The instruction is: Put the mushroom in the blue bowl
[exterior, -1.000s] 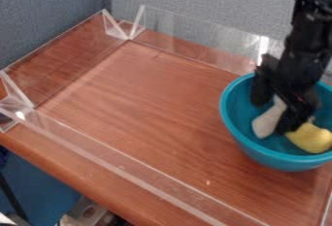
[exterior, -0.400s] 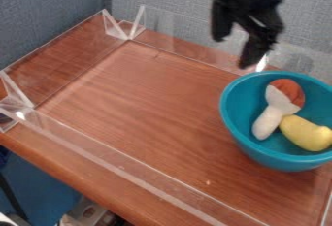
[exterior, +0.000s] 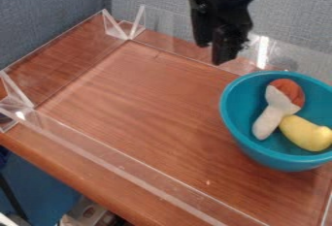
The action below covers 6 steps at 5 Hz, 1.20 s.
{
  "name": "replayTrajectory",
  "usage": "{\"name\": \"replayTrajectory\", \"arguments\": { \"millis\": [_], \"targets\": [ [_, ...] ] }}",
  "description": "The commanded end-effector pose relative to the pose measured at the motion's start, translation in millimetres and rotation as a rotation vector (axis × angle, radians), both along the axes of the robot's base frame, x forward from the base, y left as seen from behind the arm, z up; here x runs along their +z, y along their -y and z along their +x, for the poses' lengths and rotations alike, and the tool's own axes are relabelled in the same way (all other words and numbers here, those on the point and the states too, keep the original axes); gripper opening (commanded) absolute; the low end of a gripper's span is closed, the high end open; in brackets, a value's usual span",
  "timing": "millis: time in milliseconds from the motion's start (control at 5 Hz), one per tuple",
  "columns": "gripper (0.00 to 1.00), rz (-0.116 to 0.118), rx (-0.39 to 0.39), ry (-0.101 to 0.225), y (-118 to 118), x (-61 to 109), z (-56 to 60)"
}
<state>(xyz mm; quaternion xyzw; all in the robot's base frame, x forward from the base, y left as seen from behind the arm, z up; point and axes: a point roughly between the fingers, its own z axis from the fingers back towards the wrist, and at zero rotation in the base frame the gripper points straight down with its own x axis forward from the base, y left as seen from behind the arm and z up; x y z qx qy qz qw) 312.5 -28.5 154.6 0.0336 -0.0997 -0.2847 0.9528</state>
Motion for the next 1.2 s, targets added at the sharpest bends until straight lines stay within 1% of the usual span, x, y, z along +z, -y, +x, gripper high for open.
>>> {"name": "replayTrajectory", "arguments": {
  "millis": [0, 200, 400, 600, 800, 1000],
  "targets": [
    [1.00, -0.031, -0.011, 0.087, -7.1, 30.4, 12.5],
    [1.00, -0.061, -0.085, 0.068, 0.0, 20.0, 7.6],
    [1.00, -0.082, -0.156, 0.046, 7.7, 4.6, 6.0],
    [1.00, -0.105, -0.198, 0.036, 11.7, 1.4, 5.0],
    [1.00, -0.103, -0.170, 0.038, 5.3, -6.7, 12.4],
    [1.00, -0.096, -0.134, 0.045, -2.7, -10.7, 18.7]
  ]
}}
